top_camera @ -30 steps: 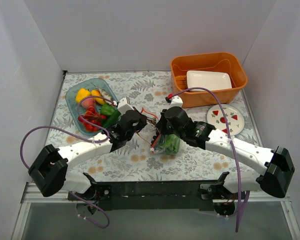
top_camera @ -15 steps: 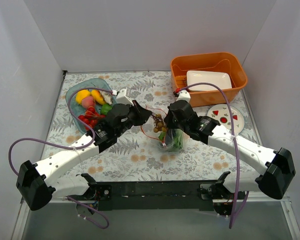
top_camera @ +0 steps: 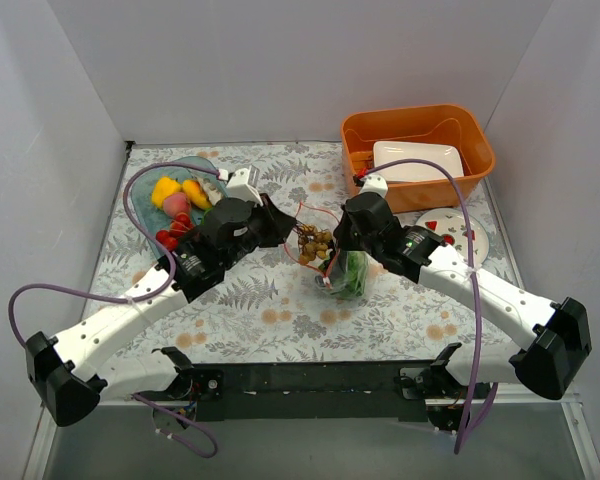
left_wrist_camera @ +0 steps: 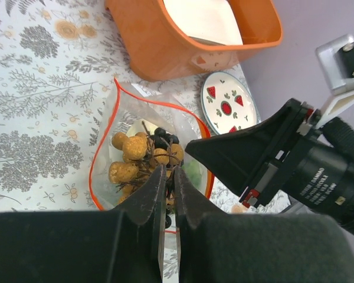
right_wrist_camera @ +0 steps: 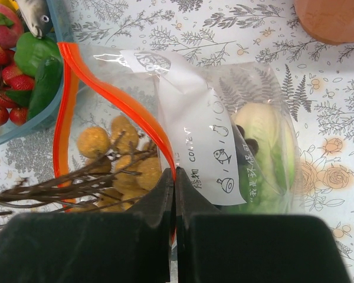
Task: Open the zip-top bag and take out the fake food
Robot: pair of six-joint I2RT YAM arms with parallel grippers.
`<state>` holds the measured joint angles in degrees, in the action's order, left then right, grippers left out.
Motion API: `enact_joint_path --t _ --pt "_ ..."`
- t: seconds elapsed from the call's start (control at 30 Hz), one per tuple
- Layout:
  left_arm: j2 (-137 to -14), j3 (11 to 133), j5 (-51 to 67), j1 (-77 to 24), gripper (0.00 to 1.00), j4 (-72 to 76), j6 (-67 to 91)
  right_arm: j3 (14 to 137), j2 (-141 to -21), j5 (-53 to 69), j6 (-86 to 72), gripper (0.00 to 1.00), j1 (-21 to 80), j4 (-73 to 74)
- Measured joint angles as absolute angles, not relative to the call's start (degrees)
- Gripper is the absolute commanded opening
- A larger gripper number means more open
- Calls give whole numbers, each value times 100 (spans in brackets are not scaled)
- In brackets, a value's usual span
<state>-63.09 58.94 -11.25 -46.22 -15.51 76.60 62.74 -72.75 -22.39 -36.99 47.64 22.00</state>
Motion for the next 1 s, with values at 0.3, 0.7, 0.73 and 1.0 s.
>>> enact_joint_path --t 0.3,0.7,0.73,1.0 --pt "-5911 6405 -1566 -4622 0 -2016 7550 6370 -7430 -2228 -3588 1 4759 2263" --pt "-5911 7157 -2156 -4576 0 -2469 7345 6370 -7437 -1966 -3494 1 4698 2206" --pt "-5961 7277 -2095 -4563 0 -2484 7321 6370 -7443 -1938 -3479 1 4692 2198" --pt "-6438 7494 -1686 -4550 0 -2443 7017 6370 -7572 -1710 -3420 1 4685 2049"
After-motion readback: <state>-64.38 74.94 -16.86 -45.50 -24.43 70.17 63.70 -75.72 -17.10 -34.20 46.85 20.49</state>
